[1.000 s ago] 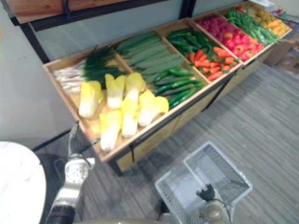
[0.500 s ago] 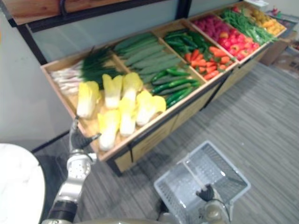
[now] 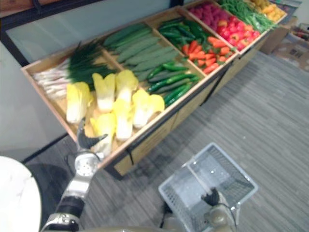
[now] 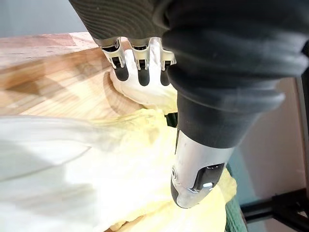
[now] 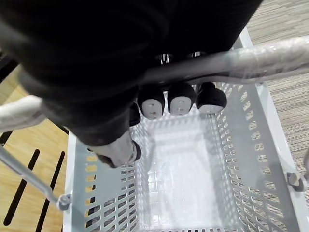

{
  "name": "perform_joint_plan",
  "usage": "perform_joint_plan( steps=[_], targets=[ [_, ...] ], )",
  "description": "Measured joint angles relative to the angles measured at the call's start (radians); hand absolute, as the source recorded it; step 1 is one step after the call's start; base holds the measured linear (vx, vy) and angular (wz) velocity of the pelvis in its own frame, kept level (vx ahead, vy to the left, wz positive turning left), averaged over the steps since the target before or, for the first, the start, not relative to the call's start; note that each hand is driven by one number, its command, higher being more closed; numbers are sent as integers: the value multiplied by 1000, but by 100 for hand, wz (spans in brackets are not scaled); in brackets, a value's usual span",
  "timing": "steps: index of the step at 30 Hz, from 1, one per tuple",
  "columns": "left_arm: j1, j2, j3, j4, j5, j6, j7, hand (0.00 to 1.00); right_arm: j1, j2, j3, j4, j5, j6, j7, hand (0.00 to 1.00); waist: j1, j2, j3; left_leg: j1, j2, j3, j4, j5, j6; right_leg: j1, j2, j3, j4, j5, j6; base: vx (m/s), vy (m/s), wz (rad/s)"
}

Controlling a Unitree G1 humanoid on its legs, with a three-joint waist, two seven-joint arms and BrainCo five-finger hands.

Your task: Pick vegetable in the basket

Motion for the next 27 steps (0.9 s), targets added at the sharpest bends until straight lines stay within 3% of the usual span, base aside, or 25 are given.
perform_joint_plan(
  steps=[6,14,27],
  targets=[
    [-48,0,10,80,-4,0,36,0,-20,0,22,-10,0,0,-4,100,-19,-5,4,-24,-1,11,2,-1,-2,-33,2,14,0,9,-8,7,-24,-7],
    [-95,0,42,151,-110,-1,56,0,-35,0,38,-11,0,-1,-16,100,-21,-15,34,-31,3,36,37,-30,0,-45,3,39,0,13,-6,4,-11,-9],
    [-134,32,45,255,-179,-66,51,0,-40,-9,84,-35,-2,1,-13,100,-18,-7,52,-25,18,73,70,-47,-11,-48,18,69,0,15,-8,11,-30,-7]
  ],
)
